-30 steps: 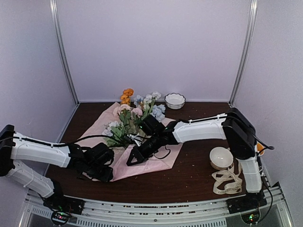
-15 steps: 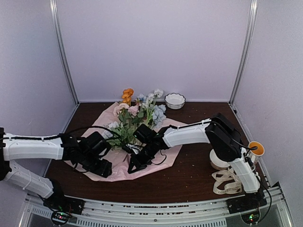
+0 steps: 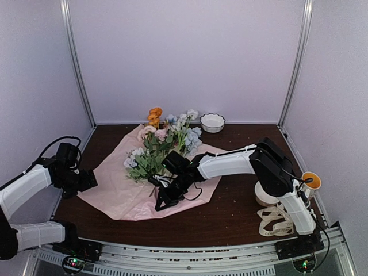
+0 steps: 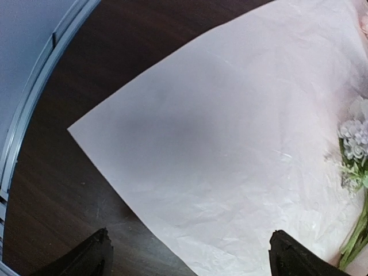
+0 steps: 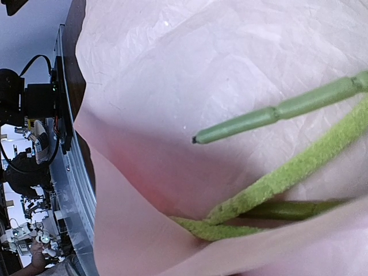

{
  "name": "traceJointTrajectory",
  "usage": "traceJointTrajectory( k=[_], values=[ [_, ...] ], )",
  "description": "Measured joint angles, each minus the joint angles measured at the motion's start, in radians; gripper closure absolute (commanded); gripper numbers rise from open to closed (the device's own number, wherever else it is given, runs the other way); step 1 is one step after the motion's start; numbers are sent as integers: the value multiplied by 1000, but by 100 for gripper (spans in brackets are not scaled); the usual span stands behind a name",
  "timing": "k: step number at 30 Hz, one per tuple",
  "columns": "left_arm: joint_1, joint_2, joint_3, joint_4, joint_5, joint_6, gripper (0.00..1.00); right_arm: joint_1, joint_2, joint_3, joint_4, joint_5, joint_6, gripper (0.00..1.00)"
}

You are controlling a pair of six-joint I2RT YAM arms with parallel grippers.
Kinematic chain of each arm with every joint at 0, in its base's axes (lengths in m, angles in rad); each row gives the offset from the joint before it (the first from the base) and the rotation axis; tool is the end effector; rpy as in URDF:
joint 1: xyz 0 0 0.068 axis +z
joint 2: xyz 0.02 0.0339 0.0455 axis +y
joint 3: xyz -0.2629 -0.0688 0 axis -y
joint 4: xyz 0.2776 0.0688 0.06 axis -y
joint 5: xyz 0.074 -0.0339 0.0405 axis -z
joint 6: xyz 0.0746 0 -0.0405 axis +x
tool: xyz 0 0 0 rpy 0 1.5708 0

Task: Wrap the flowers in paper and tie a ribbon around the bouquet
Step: Pick up the one-fourth-folded wrapping paper from the center of the board.

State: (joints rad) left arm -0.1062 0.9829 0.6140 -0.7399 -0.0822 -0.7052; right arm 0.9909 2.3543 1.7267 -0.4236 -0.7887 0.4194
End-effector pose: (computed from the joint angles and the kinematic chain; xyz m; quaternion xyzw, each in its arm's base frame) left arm 0.2203 -0.0173 0.1553 -0.2960 0.9265 -0.0535 0.2260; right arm 0.2452 0.4710 0.0754 0.3462 -0.8283 -0.4365 0.0601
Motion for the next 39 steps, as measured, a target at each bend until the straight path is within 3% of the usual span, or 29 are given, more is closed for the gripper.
traceJointTrajectory(
  k=[7, 11, 14, 20, 27, 29, 33, 34, 39],
  values=[
    [119, 161, 8, -3, -48, -98, 3, 0, -4, -5, 3, 4, -9, 99],
    [137, 289, -11, 40, 6, -153, 8, 1, -4, -5, 3, 4, -16, 99],
    [136, 290, -34, 67, 14, -200, 13, 1, -4, -5, 2, 4, -24, 98],
    [140, 185, -116, 154, 25, -288, 30, 1, -4, -4, 0, 4, -31, 99],
    [138, 146, -192, 380, 155, -373, 49, 1, -4, 1, -10, 6, -33, 98],
    [137, 159, -196, 411, 182, -385, 60, 1, -4, 2, -12, 8, -32, 98],
    [134, 164, -216, 455, 229, -399, 96, 0, -4, 4, -15, 8, -33, 98],
    [133, 159, -226, 450, 237, -401, 100, 0, -4, 4, -16, 9, -32, 98],
    [123, 104, -243, 387, 251, -406, 100, 0, -4, 4, -18, 10, -33, 98]
  ],
)
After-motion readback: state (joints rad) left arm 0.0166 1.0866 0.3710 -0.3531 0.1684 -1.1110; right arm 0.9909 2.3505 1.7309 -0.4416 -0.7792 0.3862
